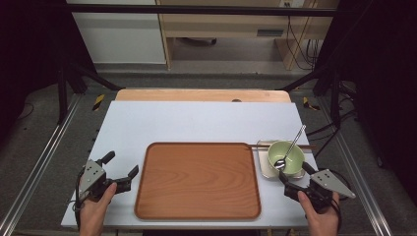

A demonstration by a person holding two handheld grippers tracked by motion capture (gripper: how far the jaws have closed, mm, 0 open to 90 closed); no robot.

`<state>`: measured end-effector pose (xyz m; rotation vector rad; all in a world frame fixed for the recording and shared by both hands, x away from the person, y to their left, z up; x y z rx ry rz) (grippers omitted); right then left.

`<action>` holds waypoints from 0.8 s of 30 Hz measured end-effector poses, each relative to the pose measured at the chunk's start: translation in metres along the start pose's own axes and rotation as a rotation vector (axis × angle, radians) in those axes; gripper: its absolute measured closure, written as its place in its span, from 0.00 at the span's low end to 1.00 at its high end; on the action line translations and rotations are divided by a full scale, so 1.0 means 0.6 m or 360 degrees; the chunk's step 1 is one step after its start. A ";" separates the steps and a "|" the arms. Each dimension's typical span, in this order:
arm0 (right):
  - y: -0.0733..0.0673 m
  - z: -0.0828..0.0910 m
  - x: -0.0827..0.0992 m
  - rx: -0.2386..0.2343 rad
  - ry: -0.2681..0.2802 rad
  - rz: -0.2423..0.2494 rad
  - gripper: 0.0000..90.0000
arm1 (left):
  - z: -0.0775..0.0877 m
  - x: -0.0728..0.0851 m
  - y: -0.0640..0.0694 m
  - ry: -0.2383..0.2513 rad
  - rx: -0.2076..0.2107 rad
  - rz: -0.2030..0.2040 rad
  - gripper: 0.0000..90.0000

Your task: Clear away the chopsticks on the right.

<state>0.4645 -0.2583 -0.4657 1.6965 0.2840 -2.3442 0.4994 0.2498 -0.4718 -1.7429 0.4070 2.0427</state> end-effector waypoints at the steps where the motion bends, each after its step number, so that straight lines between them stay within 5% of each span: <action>1: 0.006 0.004 0.002 0.0014 -0.0007 -0.0012 0.18 | 0.000 0.000 0.000 -0.0001 0.0001 -0.0002 0.03; 10: 0.058 0.014 0.015 0.0122 -0.0051 -0.0061 0.35 | -0.012 0.003 0.001 -0.0036 -0.0008 -0.0028 0.03; 16: 0.114 0.008 0.024 0.0178 -0.0072 -0.0150 0.64 | -0.023 0.001 0.002 -0.0060 -0.0005 -0.0078 0.04; 24: 0.163 -0.009 0.014 0.0159 -0.0157 -0.0045 0.88 | -0.009 0.014 0.000 -0.0109 -0.0033 -0.0143 0.05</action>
Point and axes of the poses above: each handheld gripper's, and its own axes: z roughly backward along the jaws, x roughly out of its underside, y roughly to its right, the point moved 10 cm from there along -z, roughly forward along the jaws
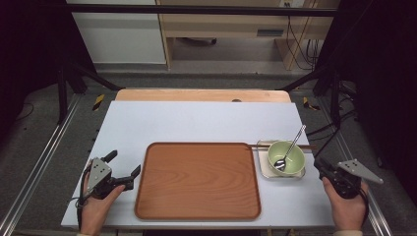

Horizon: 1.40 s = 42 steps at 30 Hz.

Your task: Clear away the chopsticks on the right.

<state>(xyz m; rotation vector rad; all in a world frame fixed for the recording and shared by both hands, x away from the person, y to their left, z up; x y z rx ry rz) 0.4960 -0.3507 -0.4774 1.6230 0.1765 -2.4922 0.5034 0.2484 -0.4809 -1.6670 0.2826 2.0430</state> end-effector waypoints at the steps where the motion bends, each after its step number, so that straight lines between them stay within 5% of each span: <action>1: 0.007 -0.003 -0.001 -0.0006 -0.0013 -0.0008 0.91 | 0.002 0.001 0.000 0.0002 -0.0006 -0.0003 0.05; 4: 0.024 -0.025 -0.007 -0.0046 -0.0055 -0.0025 1.00 | 0.005 0.000 0.000 0.0010 -0.0027 -0.0017 0.06; 12: 0.044 -0.101 -0.041 -0.0085 -0.0152 0.0005 1.00 | 0.005 0.000 -0.001 0.0028 -0.0043 0.0008 0.06; 21: 0.074 -0.170 -0.032 -0.0070 -0.0320 -0.0010 1.00 | 0.008 0.007 -0.005 0.0017 -0.0057 0.0011 0.07; 29: 0.080 -0.191 -0.012 -0.0065 -0.0398 -0.0047 1.00 | 0.012 0.009 -0.007 0.0021 -0.0065 0.0029 0.07; 42: 0.065 -0.205 0.002 -0.0107 -0.0498 0.0050 1.00 | 0.012 0.011 -0.009 0.0017 -0.0066 0.0028 0.07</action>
Point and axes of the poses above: each handheld gripper's, and its own axes: z roughly backward along the jaws, x roughly out of its underside, y roughly to its right, the point moved 10 cm from there along -z, roughly forward along the jaws
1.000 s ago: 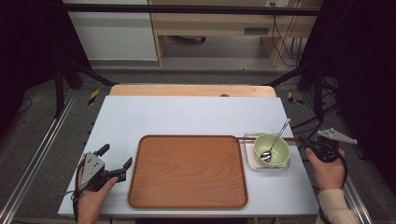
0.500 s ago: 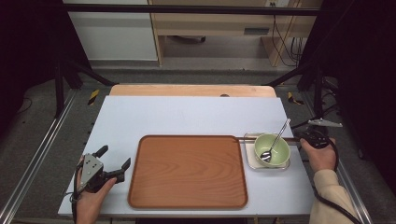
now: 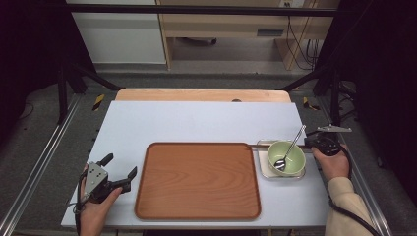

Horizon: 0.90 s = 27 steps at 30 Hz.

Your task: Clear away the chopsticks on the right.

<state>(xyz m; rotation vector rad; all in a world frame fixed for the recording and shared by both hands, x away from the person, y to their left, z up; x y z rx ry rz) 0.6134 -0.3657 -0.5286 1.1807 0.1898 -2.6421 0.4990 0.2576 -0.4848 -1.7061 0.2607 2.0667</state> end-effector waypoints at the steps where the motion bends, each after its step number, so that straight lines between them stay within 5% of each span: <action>1: 0.000 0.000 0.000 0.0000 0.0000 0.0000 1.00 | 0.000 0.000 0.000 0.0000 -0.0001 0.0001 0.07; 27: -0.037 0.036 0.026 -0.0125 -0.0128 0.0168 1.00 | 0.003 0.003 -0.001 -0.0009 0.0005 0.0001 0.07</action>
Point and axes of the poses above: each handheld gripper's, and its own axes: z roughly backward along the jaws, x roughly out of its underside, y roughly to its right, the point moved 10 cm from there along -z, roughly forward along the jaws
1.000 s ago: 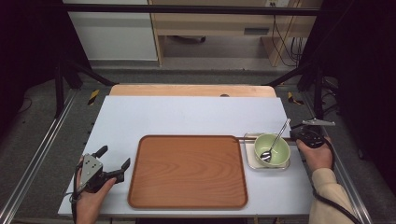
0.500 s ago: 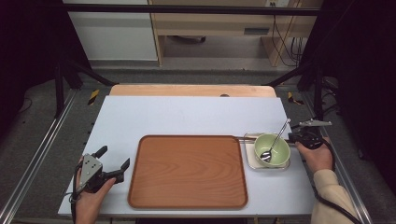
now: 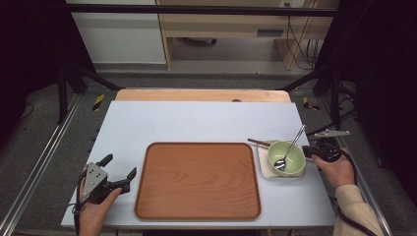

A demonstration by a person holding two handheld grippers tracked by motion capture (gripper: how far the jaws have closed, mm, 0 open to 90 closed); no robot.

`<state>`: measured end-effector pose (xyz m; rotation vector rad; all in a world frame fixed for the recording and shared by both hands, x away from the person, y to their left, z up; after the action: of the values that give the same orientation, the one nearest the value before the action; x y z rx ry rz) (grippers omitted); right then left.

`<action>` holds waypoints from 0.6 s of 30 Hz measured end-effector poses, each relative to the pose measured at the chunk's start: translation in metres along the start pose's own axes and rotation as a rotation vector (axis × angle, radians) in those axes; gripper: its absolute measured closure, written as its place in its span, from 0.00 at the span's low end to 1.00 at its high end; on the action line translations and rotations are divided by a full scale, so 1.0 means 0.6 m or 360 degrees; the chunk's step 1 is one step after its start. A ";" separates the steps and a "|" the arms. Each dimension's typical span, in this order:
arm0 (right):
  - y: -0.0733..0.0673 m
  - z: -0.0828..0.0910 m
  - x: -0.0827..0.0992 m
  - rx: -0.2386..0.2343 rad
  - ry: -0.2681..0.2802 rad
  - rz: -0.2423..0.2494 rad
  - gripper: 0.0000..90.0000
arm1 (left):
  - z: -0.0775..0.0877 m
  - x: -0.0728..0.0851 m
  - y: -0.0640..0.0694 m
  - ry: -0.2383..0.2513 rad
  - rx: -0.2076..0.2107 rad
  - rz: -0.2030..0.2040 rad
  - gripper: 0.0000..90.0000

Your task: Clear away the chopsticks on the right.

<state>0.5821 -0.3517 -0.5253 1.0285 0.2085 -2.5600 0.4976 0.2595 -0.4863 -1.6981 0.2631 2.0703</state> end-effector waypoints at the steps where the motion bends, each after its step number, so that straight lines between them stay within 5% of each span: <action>1: -0.004 0.002 0.000 -0.0018 -0.0003 -0.0014 1.00 | 0.000 0.001 -0.001 -0.0004 -0.0001 -0.0003 0.07; 18: -0.017 0.013 0.009 -0.0085 -0.0025 -0.0013 1.00 | 0.003 0.004 -0.002 -0.0007 0.0001 -0.0005 0.07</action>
<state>0.5692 -0.3463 -0.5234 0.9893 0.2760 -2.5549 0.4964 0.2618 -0.4881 -1.6926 0.2598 2.0710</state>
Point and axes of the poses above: each handheld gripper's, and its own axes: z roughly backward along the jaws, x roughly out of its underside, y roughly to its right, the point moved 10 cm from there along -z, roughly forward along the jaws
